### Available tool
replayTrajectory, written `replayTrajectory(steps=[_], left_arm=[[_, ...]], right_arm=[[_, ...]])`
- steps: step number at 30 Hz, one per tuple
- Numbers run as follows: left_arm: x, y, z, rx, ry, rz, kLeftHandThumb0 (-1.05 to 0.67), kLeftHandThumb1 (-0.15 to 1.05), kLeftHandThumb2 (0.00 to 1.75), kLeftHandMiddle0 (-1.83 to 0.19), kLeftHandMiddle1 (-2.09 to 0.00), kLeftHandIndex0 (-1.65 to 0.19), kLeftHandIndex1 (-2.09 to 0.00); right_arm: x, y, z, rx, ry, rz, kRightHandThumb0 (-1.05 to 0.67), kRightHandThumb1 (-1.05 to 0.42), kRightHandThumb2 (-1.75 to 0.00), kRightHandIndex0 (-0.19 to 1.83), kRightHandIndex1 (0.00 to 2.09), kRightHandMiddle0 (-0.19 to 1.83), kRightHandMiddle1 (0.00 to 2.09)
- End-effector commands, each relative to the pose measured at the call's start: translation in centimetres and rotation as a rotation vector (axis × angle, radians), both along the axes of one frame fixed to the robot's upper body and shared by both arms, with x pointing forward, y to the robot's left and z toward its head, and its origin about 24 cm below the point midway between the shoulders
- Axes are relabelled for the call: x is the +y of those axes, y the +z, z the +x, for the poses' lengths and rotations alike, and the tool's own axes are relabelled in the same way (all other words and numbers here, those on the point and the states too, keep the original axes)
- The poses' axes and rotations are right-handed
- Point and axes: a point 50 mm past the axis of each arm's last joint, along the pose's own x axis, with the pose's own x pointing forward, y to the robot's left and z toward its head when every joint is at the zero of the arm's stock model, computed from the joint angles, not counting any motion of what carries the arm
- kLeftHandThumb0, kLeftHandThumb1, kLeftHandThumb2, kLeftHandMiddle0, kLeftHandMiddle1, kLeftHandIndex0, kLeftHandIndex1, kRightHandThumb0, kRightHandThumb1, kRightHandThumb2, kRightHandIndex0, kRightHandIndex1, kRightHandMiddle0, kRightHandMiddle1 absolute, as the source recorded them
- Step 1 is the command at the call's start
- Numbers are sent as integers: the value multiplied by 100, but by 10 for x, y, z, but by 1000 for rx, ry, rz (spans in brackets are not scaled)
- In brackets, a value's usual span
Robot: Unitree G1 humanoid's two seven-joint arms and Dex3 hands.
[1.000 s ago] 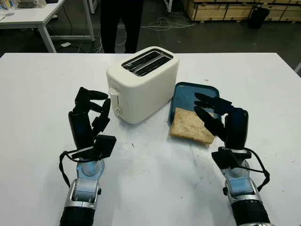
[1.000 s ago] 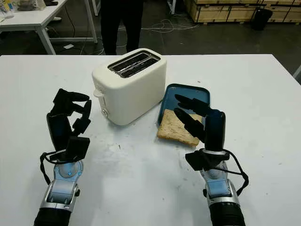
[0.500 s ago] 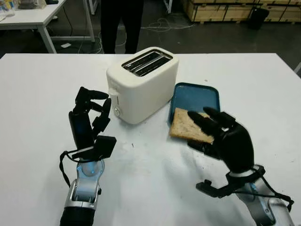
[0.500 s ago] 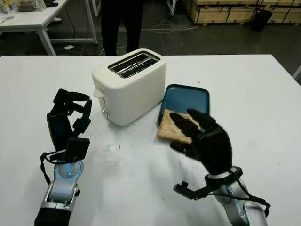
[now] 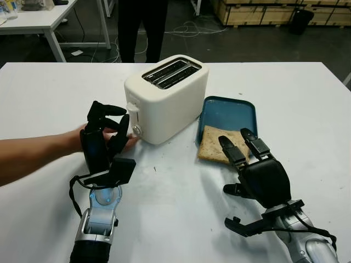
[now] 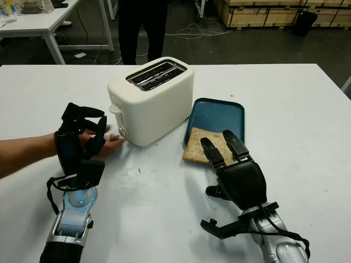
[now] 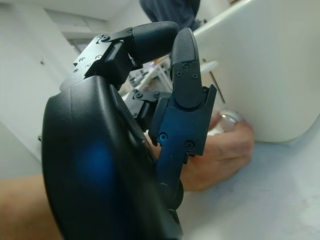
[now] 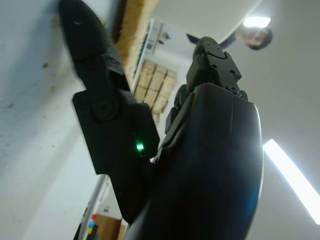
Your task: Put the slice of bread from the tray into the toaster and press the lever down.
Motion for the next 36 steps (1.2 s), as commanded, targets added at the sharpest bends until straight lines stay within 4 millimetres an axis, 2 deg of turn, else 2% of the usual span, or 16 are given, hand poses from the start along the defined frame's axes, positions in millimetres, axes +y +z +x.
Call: replayTrajectory(steps=[1, 17, 26, 30, 32, 34, 35, 36], left_arm=[[-1, 4, -1, -27, -11, 0, -51, 92, 37, -64, -172, -48, -145], [-1, 5, -2, -28, -8, 4, -52, 92, 37, -63, -171, -47, -146], [-2, 5, -2, -30, -8, -10, -51, 92, 36, -63, -172, -47, -146], [-2, 6, -2, -35, -4, -9, -50, 92, 36, -63, -173, -47, -147], [-2, 7, -2, -37, -6, -12, -50, 92, 37, -63, -173, -47, -147], [-2, 8, -3, -44, -9, -17, -50, 92, 37, -63, -173, -47, -147], [-2, 9, -3, -46, -8, -18, -50, 92, 37, -63, -173, -47, -148], [-2, 10, -3, -49, -8, -19, -50, 92, 37, -63, -173, -47, -148]], right_arm=[[-3, -7, 3, 15, -20, -42, -93, -89, 0, 0, 0, 5, 1], [0, -21, 24, 8, -14, -63, -88, -92, -2, 0, 0, 7, 1], [2, -22, 35, 26, -5, -123, -84, -92, -3, 1, 0, 10, 2], [5, -17, 40, 36, -2, -181, -69, -92, -10, 8, 4, 16, 3], [6, -15, 43, 41, -3, -212, -55, -92, -14, 12, 5, 20, 5], [8, -14, 46, 51, -7, -234, -29, -91, -26, 15, 7, 23, 5], [9, -14, 47, 66, -16, -253, -26, -90, -28, 16, 8, 24, 5], [10, -13, 48, 87, -26, -269, -47, -89, -21, 15, 7, 22, 4]])
